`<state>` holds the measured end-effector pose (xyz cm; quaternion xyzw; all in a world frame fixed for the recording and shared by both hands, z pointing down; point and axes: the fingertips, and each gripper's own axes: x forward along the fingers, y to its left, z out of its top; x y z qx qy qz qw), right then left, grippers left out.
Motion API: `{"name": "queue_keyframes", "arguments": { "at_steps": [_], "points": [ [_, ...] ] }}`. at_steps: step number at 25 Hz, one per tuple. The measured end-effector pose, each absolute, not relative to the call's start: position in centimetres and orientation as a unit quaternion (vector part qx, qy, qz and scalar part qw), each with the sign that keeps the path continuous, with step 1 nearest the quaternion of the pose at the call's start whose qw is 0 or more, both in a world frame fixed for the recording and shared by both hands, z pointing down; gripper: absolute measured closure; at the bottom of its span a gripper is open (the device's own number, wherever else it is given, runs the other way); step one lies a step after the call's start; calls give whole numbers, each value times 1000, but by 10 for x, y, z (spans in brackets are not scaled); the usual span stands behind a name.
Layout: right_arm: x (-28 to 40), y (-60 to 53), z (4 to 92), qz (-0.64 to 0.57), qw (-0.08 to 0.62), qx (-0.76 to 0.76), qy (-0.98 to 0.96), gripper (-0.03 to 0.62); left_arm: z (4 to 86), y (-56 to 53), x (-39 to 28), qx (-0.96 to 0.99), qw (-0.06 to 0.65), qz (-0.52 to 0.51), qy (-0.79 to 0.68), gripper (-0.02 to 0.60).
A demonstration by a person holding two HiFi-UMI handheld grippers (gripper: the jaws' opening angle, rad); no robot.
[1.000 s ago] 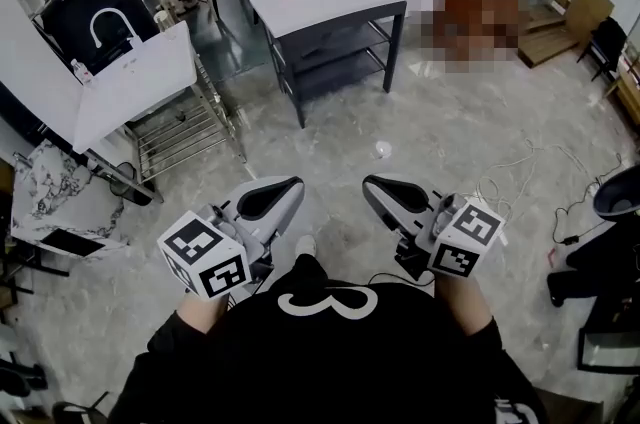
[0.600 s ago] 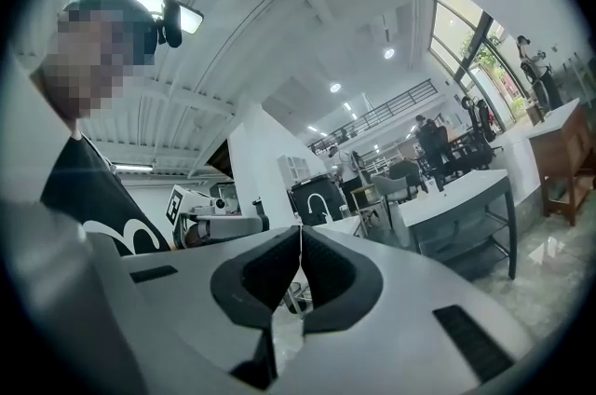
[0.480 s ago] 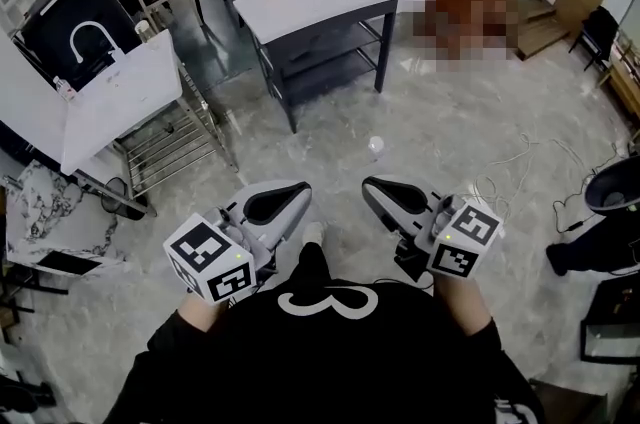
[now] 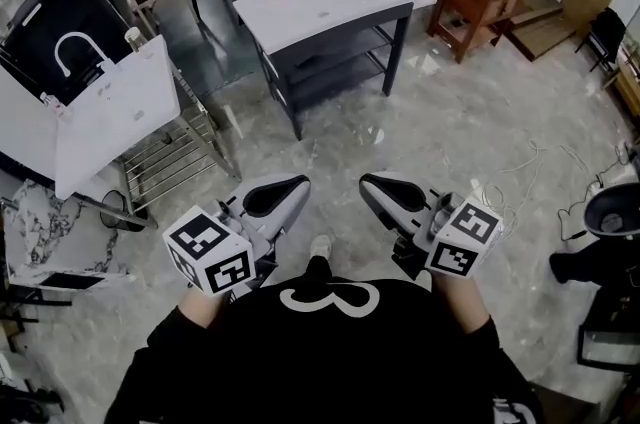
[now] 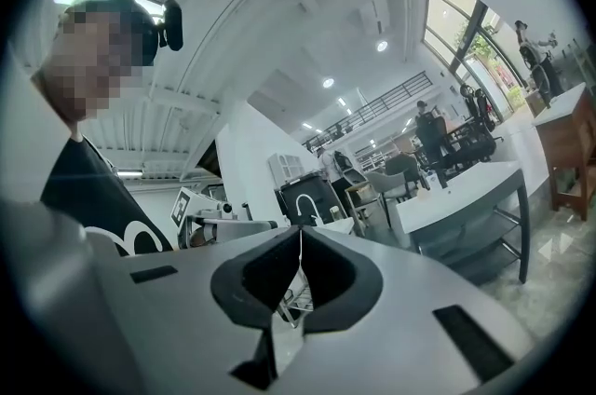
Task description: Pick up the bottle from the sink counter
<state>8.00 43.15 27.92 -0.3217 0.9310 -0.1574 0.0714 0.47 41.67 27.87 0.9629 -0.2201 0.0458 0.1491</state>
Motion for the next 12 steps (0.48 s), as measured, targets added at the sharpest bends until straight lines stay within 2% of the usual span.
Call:
{"name": "queue_keyframes", "arguments": {
  "at_steps": [12],
  "points": [
    [21,288,265,-156,37,-308,938,580,260,267,-47,959,167,13,-229,566]
  ]
}}
